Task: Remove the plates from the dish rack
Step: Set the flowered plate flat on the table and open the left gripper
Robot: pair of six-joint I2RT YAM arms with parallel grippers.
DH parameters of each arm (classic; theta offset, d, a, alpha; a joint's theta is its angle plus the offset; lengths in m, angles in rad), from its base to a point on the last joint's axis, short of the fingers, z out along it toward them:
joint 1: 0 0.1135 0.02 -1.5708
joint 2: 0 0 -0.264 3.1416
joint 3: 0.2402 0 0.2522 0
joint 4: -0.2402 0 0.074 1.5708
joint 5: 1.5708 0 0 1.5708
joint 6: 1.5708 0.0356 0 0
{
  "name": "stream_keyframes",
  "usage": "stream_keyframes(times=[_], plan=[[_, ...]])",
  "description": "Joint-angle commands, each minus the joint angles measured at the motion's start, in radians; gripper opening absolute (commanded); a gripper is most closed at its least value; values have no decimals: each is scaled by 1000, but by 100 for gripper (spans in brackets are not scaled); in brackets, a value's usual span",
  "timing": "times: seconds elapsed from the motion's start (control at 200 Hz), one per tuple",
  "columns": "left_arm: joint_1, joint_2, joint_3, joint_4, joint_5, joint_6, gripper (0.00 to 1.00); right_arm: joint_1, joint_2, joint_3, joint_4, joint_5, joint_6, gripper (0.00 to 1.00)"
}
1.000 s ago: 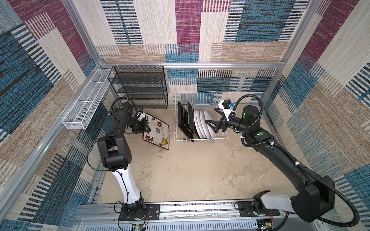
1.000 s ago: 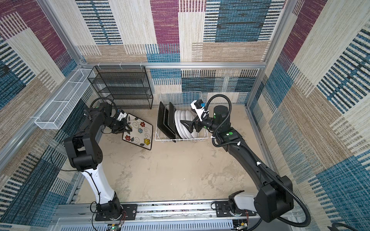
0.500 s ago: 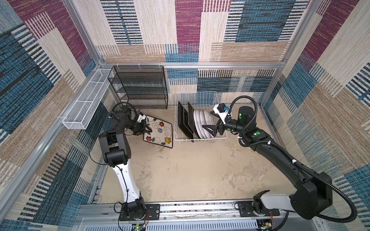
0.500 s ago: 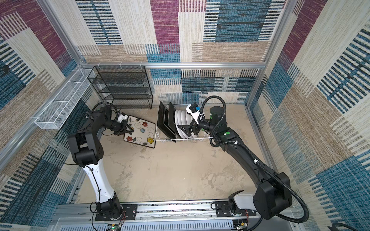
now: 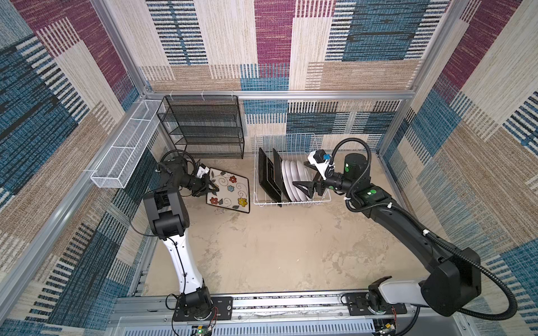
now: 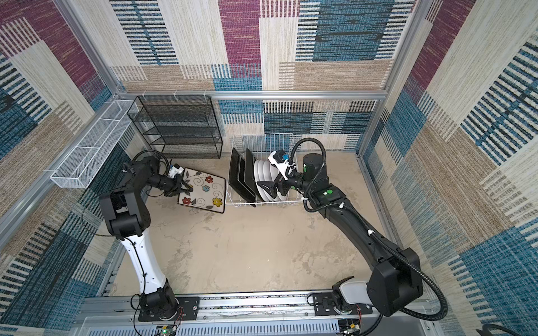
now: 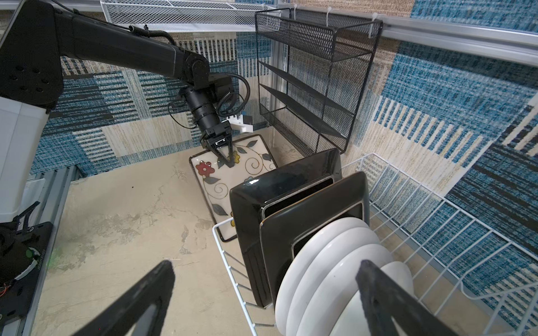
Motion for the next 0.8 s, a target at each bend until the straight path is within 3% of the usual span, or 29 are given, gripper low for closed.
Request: stream_keyframes(times=[0.0,0.336,0.536,0.686,0.796], plan=[[1,17,4,7,-227,-29,3,6,1,10,8,12,-5,100],[4,47,16,-13,-343,-86,22,8,-23,-1,-5,33,-16,100],[4,75,51,-37,-370,-108,26,7,-21,-5,16,27,2,100],[5,84,67,-45,-384,-119,39,9,-22,-6,25,26,10,100],[4,100,89,-63,-397,-122,43,8,-26,-11,28,30,14,100]])
